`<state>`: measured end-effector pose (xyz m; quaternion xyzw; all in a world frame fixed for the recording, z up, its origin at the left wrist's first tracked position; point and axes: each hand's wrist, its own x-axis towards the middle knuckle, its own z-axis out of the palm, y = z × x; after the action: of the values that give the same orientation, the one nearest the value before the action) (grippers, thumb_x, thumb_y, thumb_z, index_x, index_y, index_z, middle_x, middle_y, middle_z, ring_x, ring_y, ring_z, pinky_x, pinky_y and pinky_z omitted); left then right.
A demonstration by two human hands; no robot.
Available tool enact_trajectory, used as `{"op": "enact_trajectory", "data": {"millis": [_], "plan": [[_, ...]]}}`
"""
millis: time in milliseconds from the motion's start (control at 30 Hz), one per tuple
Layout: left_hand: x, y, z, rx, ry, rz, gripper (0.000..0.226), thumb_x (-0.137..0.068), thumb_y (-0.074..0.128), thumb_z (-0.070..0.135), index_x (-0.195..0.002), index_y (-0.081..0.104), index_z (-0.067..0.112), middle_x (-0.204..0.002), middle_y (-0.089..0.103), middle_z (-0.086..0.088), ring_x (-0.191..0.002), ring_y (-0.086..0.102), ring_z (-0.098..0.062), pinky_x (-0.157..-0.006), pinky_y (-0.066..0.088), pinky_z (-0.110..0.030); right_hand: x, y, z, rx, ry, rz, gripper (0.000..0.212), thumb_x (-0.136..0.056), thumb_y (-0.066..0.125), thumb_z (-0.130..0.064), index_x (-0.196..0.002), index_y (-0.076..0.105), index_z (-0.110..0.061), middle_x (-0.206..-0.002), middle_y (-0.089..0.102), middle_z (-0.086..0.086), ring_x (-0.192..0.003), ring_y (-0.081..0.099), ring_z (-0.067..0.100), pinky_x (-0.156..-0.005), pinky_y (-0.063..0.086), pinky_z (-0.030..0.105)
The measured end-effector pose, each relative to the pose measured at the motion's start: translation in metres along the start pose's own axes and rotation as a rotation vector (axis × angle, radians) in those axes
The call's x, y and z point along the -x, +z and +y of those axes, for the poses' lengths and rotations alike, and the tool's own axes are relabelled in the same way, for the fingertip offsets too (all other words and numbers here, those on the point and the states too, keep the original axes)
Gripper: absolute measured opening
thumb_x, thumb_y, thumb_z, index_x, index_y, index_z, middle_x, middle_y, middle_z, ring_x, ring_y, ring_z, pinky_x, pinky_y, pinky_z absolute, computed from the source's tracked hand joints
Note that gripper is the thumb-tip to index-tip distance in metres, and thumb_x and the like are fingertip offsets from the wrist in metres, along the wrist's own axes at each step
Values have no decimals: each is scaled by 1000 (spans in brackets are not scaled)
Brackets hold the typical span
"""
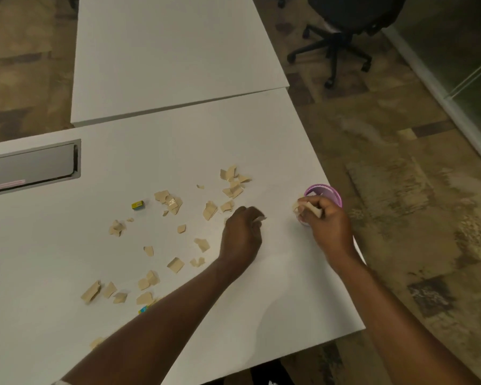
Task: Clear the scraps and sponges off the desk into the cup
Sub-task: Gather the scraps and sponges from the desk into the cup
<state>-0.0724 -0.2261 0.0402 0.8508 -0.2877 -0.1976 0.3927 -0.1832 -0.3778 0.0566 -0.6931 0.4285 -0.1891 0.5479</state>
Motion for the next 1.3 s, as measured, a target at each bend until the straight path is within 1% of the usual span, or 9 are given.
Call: {"op": "enact_trajectory", "data": {"millis": [67, 167, 233, 467, 700, 933, 1067, 1200, 1300], "plan": [[-15, 11, 23, 33, 9, -6, 23, -94, 54, 4, -105, 72, 15, -100, 66, -2, -88, 60, -15, -69, 39, -14, -9, -18, 0, 108, 12, 84, 11, -87, 72, -16, -87, 70, -27, -89, 71, -12, -81, 65, 5, -72, 49, 14], [-36, 31, 58, 60, 14, -22, 20, -93, 57, 6, -104, 72, 14, -101, 68, -4, -88, 60, -18, -71, 42, -24, -25, -34, 5, 214, 63, 145, 7, -84, 73, -20, -91, 71, -21, -92, 72, -1, -86, 67, 19, -76, 57, 33], [-48, 45, 75, 53, 22, -41, 19, -92, 57, 7, -102, 72, 13, -100, 68, -6, -88, 61, -22, -74, 48, -31, -34, -38, 5, 258, 81, 126, 8, -85, 71, -18, -93, 73, -20, -93, 73, 2, -86, 68, 22, -76, 59, 36], [-74, 76, 98, -10, -51, -180, 17, -79, 60, 5, -91, 72, 11, -94, 69, -9, -84, 65, -27, -64, 42, -27, -49, -42, 2, 385, 104, 18, 13, -89, 67, -17, -101, 72, -18, -94, 72, 1, -85, 67, 22, -65, 46, 22], [-78, 81, 103, -50, -44, -289, 41, -63, 83, 8, -103, 73, 13, -101, 71, -8, -87, 67, -26, -73, 56, -34, -49, -49, -4, 424, 110, -4, 21, -92, 63, -13, -113, 68, -17, -93, 63, -2, -84, 61, 19, -55, 42, 15], [-74, 81, 105, -68, 3, -282, 37, -71, 75, 6, -108, 72, 9, -103, 70, -12, -89, 68, -30, -78, 59, -42, -45, -52, -6, 391, 111, -33, 29, -89, 66, -13, -116, 64, -21, -101, 68, 0, -87, 67, 20, -61, 50, 20], [-72, 78, 104, -48, 11, -279, 36, -78, 71, 6, -115, 72, 10, -111, 71, -12, -96, 68, -31, -82, 59, -42, -42, -51, -10, 401, 100, -50, 22, -91, 64, -14, -112, 62, -22, -95, 64, -4, -79, 64, 14, -50, 43, 11], [-70, 75, 100, -47, 33, -265, 30, -84, 65, 7, -113, 73, 12, -111, 71, -10, -96, 66, -28, -75, 50, -31, -41, -50, -11, 457, 111, -38, 20, -92, 60, -12, -109, 67, -20, -99, 66, -4, -87, 63, 17, -59, 47, 14], [-66, 71, 96, -39, 61, -261, 27, -86, 64, 12, -111, 74, 15, -109, 70, -8, -92, 64, -25, -69, 40, -25, -40, -49, -10, 469, 130, -10, 22, -88, 57, -11, -103, 70, -20, -100, 71, -2, -93, 67, 20, -79, 58, 32]]}}
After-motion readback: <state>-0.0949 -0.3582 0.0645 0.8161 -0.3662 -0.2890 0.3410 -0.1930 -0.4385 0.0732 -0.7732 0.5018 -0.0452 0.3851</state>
